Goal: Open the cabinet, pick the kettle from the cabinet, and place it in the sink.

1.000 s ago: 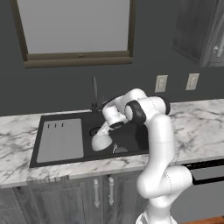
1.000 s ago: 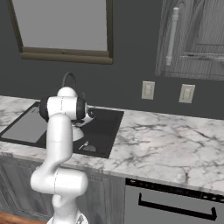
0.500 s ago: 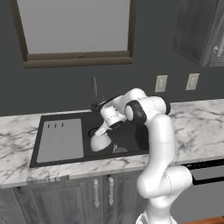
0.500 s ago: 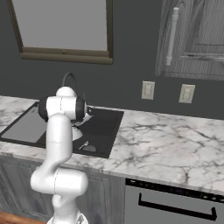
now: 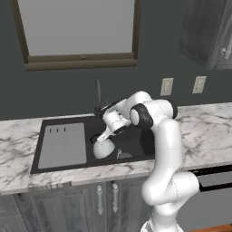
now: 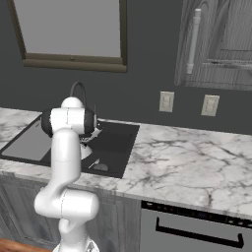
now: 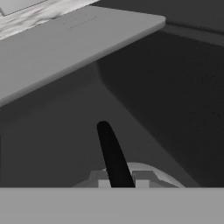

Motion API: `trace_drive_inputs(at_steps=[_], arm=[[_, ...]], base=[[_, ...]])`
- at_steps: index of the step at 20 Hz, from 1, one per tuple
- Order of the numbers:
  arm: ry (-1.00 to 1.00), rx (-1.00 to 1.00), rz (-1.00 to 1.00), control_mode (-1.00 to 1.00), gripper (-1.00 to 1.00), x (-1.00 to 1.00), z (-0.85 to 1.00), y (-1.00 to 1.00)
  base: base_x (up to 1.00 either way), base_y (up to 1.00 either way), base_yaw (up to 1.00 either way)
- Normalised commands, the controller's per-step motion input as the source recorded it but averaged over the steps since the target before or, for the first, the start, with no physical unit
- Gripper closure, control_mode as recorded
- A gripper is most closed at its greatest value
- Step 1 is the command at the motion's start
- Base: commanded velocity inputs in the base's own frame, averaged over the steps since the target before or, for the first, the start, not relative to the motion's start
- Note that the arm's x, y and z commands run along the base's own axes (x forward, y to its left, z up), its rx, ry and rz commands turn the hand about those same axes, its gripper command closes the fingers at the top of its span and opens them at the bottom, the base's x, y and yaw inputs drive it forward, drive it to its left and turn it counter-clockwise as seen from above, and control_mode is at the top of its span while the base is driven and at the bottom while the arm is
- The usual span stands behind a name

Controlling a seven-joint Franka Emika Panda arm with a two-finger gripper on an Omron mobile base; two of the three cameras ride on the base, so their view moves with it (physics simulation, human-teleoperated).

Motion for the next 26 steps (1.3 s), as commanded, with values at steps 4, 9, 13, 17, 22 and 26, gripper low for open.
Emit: trace_drive_inputs(at_steps=[4, 9, 13, 17, 22, 26], arm=[[0.03, 0.00, 0.00, -1.00, 1.00, -0.33, -0.41, 0.00], [0.01, 0.00, 0.00, -1.00, 1.00, -0.29, -0.41, 0.00], [0.00, 0.00, 0.00, -1.00, 1.00, -0.34, -0.38, -0.05], [0.00, 0.00, 0.00, -1.00, 1.00, -0.37, -0.38, -0.10], [0.01, 0.00, 0.00, -1.00, 1.00, -0.37, -0.39, -0.11], [0.05, 0.00, 0.00, -1.00, 1.00, -0.24, -0.40, -0.07]], base=[[0.00, 0.00, 0.00], [0.00, 0.00, 0.00], [0.00, 0.00, 0.00], [0.00, 0.00, 0.00], [0.00, 0.00, 0.00], [0.00, 0.00, 0.00]])
